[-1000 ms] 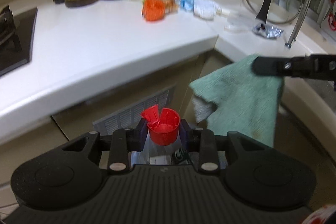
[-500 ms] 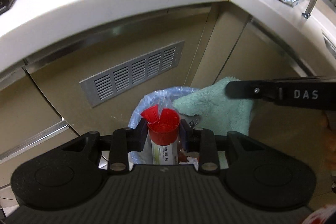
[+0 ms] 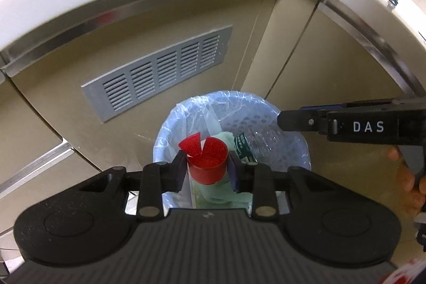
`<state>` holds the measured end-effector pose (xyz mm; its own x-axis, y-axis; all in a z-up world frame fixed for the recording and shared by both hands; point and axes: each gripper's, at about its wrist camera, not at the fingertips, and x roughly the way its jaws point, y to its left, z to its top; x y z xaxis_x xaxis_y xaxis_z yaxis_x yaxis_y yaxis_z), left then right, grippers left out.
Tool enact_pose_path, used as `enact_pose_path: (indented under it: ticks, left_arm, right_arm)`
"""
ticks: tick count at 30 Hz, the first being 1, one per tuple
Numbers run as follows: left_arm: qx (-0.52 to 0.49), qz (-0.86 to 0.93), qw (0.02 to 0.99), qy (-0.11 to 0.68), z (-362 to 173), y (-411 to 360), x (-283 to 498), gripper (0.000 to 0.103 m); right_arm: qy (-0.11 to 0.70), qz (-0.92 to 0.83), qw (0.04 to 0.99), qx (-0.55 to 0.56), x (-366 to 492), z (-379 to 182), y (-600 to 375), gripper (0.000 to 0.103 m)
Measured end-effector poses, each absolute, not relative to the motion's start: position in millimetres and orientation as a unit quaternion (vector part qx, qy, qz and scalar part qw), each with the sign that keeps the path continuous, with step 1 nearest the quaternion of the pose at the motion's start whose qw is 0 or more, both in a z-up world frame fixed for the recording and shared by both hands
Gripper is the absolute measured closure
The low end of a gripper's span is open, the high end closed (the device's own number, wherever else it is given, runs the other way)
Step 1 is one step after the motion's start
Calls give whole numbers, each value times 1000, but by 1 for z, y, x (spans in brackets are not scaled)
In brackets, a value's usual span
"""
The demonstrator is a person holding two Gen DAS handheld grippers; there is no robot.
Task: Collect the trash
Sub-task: 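Carry the cup and towel over the wastebasket and open both grippers, then move both grippers back up to the counter toward the remaining trash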
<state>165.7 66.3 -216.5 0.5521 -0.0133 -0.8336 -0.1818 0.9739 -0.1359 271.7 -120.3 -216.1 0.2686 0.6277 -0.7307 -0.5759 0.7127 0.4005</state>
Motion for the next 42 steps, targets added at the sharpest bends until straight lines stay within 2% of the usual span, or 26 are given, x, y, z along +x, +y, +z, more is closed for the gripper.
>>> enact_pose_path:
  ticks: [8,10,11,13,14,27,34,42]
  left_arm:
    - [-89,39,870,484,-229,58,177,73]
    - [-86,39,871,483,-230,58,178,62]
    - [-84,40,871,482,-231,58,179,60]
    - [-83,41,872,482,-231,58,180,52]
    - [-83,43,872,481,-230,58,180,51]
    - [-79,45,873,479,-203,58,148,51]
    - [-84,58,879,465,-171,54,125,51]
    - [-76,62,905,413,-114,42,122,51]
  right_arm:
    - [490,359,794,29,277,-223,-129,68]
    - [491,355,795,29,277,-222,-130,68]
    - [492,353,795,29,277,-222,-131,67]
    - [494,350,795,29,278,-222,-133,63]
    - [496,348,795,30,277,-222,-133,59]
    - [494,357,792,41,258,-200,-147,42]
    - [484,373,790,46,241,-173,-160,41]
    - [440,392,805,74,226,-122,-184,40]
